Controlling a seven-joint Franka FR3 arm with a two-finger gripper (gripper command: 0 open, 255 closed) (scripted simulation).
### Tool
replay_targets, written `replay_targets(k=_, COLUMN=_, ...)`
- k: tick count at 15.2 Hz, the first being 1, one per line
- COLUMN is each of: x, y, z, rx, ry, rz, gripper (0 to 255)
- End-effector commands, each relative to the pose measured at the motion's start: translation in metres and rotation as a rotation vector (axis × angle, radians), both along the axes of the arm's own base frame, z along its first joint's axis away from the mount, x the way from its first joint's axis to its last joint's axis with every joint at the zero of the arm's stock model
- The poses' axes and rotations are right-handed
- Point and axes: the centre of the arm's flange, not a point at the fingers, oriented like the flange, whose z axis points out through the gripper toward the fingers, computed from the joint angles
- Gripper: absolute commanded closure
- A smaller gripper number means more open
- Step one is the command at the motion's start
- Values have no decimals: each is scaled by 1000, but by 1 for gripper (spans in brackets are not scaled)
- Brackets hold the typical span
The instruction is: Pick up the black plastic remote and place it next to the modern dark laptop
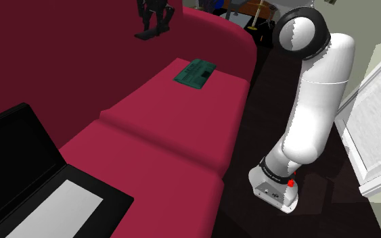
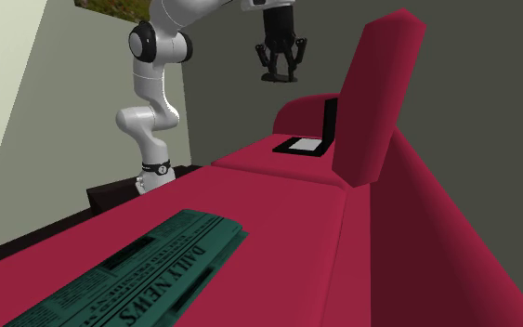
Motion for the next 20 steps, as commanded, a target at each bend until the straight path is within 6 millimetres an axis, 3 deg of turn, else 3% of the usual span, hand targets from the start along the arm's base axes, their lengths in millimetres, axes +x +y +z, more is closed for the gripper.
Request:
replay_targets(k=1, x=-10, y=21, z=0, rx=0, ry=0, rz=0, gripper=255)
replay_targets(k=20, x=-115, y=249, z=0, rx=0, ry=0, rz=0, gripper=255)
